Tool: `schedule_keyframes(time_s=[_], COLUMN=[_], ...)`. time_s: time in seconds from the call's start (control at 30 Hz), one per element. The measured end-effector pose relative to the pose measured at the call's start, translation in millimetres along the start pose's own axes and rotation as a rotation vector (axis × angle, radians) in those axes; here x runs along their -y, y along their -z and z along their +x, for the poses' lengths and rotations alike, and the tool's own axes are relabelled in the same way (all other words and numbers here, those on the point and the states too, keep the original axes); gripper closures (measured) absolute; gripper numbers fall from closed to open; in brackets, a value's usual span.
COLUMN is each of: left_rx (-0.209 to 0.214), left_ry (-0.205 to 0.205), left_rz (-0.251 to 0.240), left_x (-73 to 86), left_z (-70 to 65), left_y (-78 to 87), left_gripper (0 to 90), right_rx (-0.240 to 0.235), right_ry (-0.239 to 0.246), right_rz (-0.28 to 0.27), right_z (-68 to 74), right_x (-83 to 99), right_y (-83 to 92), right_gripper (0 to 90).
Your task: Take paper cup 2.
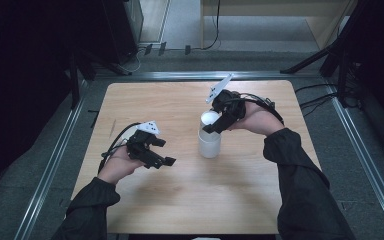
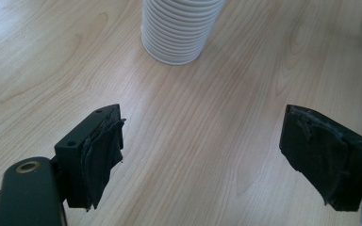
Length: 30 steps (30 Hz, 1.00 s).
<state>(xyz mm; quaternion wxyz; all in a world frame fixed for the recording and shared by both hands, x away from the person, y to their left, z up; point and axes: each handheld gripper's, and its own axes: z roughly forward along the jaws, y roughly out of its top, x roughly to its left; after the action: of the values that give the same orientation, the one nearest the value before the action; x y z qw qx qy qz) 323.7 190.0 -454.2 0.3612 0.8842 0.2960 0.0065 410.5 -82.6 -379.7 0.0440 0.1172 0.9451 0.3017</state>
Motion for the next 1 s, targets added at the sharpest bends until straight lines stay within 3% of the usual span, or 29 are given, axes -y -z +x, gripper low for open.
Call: schedule_keyframes(time_s=[0.23, 0.43, 0.53, 0.6, 1.0], left_rx=[-0.003, -0.031, -0.028, -0.024, -0.032], left_ry=[-0.011, -0.028, -0.014, -0.006, 0.025], left_rz=[-0.003, -0.026, -0.03, -0.032, -0.024], left_x=[0.0, 1.5, 2.2, 1.9, 4.0], left_z=[-1.5, -2.0, -3.3, -3.1, -0.7], left_y=[-0.5, 0.6, 0.6, 0.2, -4.0], left_gripper=[14.1, 15.0, 17.1, 25.3, 24.0], right_rx=[-0.005, -0.003, 0.0, -0.003, 0.021], right_ry=[0.004, 0.005, 0.003, -0.006, -0.001], right_rz=[0.006, 0.009, 0.019, 0.015, -0.011], right_z=[0.0, 1.2, 1.6, 1.5, 7.1], right_x=[-3.9, -9.6, -12.5, -15.0, -24.2], right_y=[6.7, 14.5, 18.7, 22.2, 52.3], right_gripper=[33.2, 33.4, 33.4, 33.5, 33.7])
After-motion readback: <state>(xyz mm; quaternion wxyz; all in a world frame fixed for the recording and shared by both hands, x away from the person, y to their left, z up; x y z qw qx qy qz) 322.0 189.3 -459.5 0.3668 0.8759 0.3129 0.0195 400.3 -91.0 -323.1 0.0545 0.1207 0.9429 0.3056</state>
